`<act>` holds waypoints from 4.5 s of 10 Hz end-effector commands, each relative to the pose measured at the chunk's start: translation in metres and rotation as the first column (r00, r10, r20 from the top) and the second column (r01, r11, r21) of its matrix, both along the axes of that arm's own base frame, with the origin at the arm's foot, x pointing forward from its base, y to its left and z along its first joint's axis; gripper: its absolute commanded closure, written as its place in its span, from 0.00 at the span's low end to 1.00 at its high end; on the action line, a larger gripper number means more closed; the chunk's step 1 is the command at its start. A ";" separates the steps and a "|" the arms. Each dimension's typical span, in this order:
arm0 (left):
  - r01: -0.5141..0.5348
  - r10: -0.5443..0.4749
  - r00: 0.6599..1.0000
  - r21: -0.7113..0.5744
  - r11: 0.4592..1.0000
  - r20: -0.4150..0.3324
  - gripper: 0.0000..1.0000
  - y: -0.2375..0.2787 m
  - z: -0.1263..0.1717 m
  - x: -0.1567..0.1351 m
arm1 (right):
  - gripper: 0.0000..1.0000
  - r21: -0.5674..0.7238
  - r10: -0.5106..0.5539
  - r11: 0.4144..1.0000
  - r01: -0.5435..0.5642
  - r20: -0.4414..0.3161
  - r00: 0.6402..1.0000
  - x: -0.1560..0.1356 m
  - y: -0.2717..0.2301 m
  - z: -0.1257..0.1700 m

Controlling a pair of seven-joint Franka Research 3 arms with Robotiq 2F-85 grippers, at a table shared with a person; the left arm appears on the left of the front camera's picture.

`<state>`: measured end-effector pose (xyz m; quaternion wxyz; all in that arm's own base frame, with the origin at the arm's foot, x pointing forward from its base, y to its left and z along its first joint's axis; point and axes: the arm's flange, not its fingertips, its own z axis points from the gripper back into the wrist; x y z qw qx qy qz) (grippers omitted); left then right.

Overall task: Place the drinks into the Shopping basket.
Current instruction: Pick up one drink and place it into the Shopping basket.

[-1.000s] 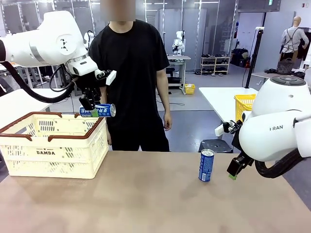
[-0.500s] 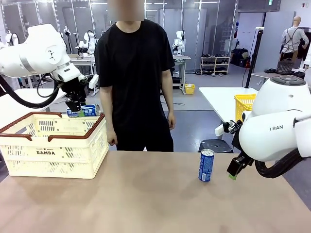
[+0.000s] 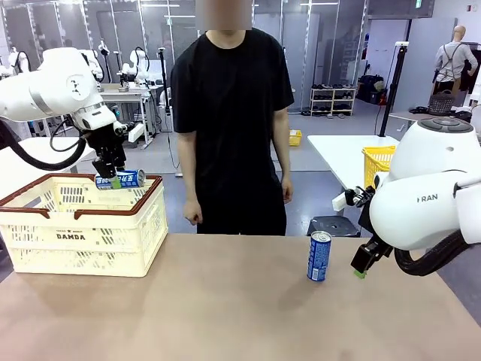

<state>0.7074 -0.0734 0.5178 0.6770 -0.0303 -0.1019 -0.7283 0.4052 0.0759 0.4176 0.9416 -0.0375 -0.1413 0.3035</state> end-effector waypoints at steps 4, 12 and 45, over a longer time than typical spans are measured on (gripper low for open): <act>0.022 -0.020 0.998 0.034 0.999 -0.065 0.43 0.005 -0.027 0.024 | 0.01 0.001 -0.003 1.000 0.003 -0.002 1.000 -0.001 -0.001 -0.001; 0.078 -0.075 0.995 0.052 0.996 -0.065 0.43 0.023 -0.096 0.025 | 0.01 0.001 -0.003 1.000 0.003 -0.002 1.000 -0.001 -0.001 -0.001; 0.181 -0.181 0.983 0.011 0.983 0.007 0.00 0.026 -0.156 0.009 | 0.01 0.001 -0.003 1.000 0.003 -0.002 1.000 -0.001 -0.001 -0.001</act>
